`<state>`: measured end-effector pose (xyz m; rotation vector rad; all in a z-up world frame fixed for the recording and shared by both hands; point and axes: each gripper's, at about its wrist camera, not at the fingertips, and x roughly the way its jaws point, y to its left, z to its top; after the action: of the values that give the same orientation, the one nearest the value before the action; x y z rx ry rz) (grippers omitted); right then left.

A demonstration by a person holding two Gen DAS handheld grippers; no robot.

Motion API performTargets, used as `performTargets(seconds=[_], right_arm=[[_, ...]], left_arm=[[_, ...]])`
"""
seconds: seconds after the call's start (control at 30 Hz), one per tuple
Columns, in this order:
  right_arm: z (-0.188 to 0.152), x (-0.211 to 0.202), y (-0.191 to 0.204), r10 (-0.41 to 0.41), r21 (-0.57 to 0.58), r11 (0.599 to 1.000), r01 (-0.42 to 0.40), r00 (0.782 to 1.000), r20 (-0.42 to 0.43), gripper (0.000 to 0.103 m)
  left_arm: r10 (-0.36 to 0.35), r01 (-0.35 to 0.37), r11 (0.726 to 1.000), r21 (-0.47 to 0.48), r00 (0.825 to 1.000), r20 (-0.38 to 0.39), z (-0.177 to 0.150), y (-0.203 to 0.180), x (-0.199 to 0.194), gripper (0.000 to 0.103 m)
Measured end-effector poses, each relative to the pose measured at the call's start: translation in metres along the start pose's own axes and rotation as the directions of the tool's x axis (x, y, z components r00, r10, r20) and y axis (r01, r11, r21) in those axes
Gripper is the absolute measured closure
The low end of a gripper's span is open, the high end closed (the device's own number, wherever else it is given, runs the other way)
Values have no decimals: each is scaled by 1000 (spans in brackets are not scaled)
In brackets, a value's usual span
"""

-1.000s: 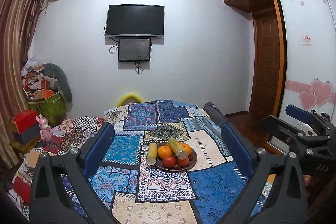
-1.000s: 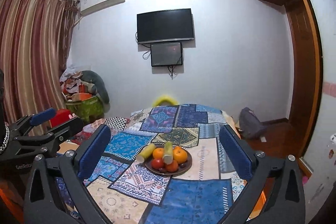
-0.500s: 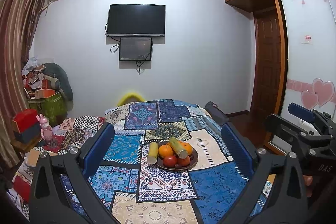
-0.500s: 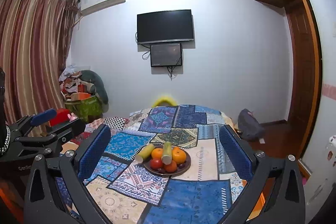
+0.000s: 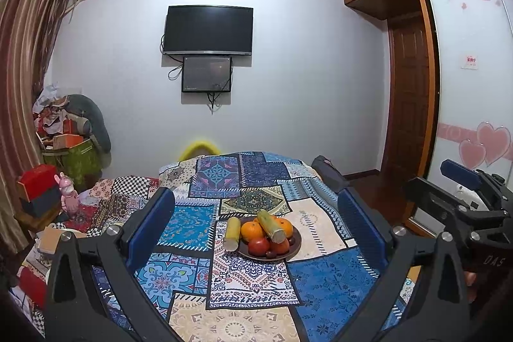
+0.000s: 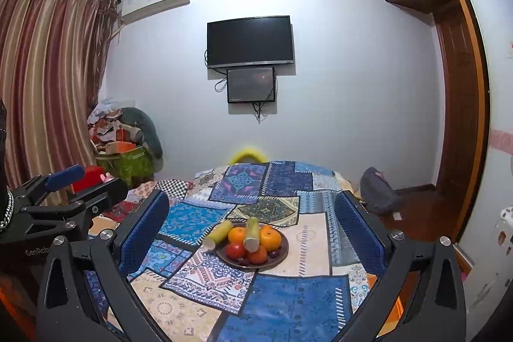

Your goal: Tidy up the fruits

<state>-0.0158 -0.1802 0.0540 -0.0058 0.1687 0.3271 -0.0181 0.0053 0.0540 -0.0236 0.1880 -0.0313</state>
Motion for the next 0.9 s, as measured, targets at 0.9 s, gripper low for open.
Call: performTargets(seconds=[0.9], right_arm=[[2,-3,-4,-6,6,1000,5,1000,8,0]], left_arm=[[-23,23,1000,-5,1000,-9,2,-3,0,0]])
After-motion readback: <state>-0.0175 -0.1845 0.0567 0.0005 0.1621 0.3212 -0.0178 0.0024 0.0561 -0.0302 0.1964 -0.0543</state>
